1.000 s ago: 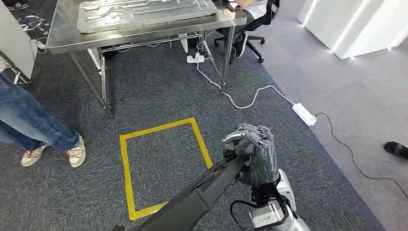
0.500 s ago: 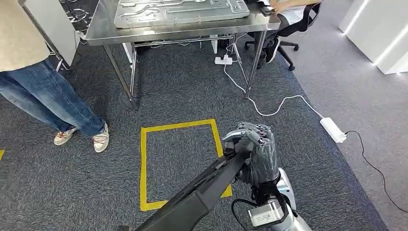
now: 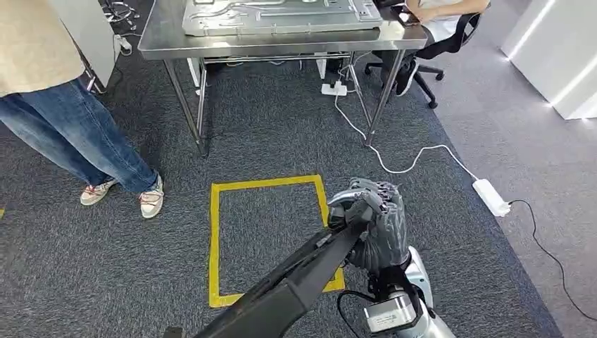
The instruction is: Take the parts from the cabinet and place them on the table.
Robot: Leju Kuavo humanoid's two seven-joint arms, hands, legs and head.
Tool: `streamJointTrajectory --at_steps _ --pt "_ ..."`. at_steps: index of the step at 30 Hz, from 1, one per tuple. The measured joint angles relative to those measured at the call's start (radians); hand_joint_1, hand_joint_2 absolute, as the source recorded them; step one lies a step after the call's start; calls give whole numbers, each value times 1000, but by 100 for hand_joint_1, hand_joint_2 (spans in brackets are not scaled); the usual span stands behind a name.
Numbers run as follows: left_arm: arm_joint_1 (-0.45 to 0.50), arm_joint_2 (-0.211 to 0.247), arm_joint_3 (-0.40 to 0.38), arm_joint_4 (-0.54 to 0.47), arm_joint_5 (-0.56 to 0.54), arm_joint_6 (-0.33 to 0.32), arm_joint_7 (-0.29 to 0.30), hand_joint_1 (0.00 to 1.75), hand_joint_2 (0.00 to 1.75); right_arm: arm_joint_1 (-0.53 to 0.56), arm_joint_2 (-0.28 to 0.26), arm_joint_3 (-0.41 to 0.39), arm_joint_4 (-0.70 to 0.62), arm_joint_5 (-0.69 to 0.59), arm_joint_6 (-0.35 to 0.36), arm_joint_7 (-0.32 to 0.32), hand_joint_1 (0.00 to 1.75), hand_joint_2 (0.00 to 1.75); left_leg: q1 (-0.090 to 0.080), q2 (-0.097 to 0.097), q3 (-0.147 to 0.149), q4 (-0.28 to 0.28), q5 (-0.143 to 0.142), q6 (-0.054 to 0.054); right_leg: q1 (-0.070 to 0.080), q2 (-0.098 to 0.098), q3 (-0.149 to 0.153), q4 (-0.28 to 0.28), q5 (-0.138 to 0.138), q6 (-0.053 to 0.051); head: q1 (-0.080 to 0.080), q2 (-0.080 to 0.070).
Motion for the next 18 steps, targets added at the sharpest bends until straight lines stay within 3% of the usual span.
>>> streamJointTrajectory --at_steps 2,3,5,6,7,8,9,12,13,14,15,17,18 --pt "-1 -2 -3 0 -5 -6 -6 0 175 -1 0 0 0 0 0 -2 175 175 -3 -5 10 0 -7 -2 9 7 76 -170 86 -20 0 0" --pt "-1 -3 -5 0 -9 -6 -7 0 175 -2 0 0 0 0 0 -2 175 175 -9 -6 7 2 -11 -7 13 11 89 -189 66 -26 0 0" --pt "-2 -3 -5 0 -11 -6 -8 0 175 -2 0 0 0 1 -2 -3 175 175 -4 -8 5 3 -13 -15 17 9 89 -202 67 -25 0 0" --pt "-1 -3 -5 0 -12 -6 -8 0 175 -3 0 0 0 2 -4 -3 175 175 -1 -7 9 -4 -15 -23 18 10 91 -203 63 -30 0 0" --pt "-2 -3 -6 0 -13 -6 -8 0 175 -4 0 0 -2 2 -5 -3 175 175 -7 -8 15 -6 -19 -30 9 10 99 -216 66 -35 0 0" --pt "0 -2 -6 0 -13 -6 -9 0 175 -3 1 0 -3 2 -5 -3 175 175 -2 -2 12 7 -22 -34 5 7 111 -225 69 -36 0 0" --pt "-1 -2 -6 0 -14 -6 -10 0 175 -5 2 0 -3 3 -6 -5 175 175 -1 2 -5 49 -44 -42 4 6 121 -228 66 -41 -1 0" --pt "1 -1 -6 0 -14 -6 -10 0 175 -4 4 0 -3 3 -6 -5 175 175 7 6 -126 267 -128 -58 5 0 135 -227 51 -47 0 0" --pt "4 -1 -6 0 -13 -6 -10 0 175 -4 4 0 -3 3 -6 -5 175 175 10 7 -153 303 -125 -61 5 0 140 -227 46 -45 -1 0" --pt "6 -1 -6 0 -13 -6 -10 0 175 -3 4 0 -3 3 -6 -5 175 175 12 8 -153 286 -96 -63 4 0 149 -227 39 -44 0 0" --pt "6 -1 -7 0 -13 -6 -10 0 175 -3 4 0 -3 3 -6 -5 175 175 13 10 -130 222 -47 -62 3 1 161 -227 31 -40 0 0" --pt "6 -1 -6 0 -13 -6 -10 0 175 -4 4 0 -3 3 -6 -5 175 175 14 13 -54 48 53 -58 1 0 188 -227 12 -32 0 0" --pt "6 -1 -6 1 -13 -6 -10 0 175 -4 4 0 -3 3 -6 -5 175 175 7 15 -40 34 29 -51 5 -1 190 -230 5 -25 0 0"
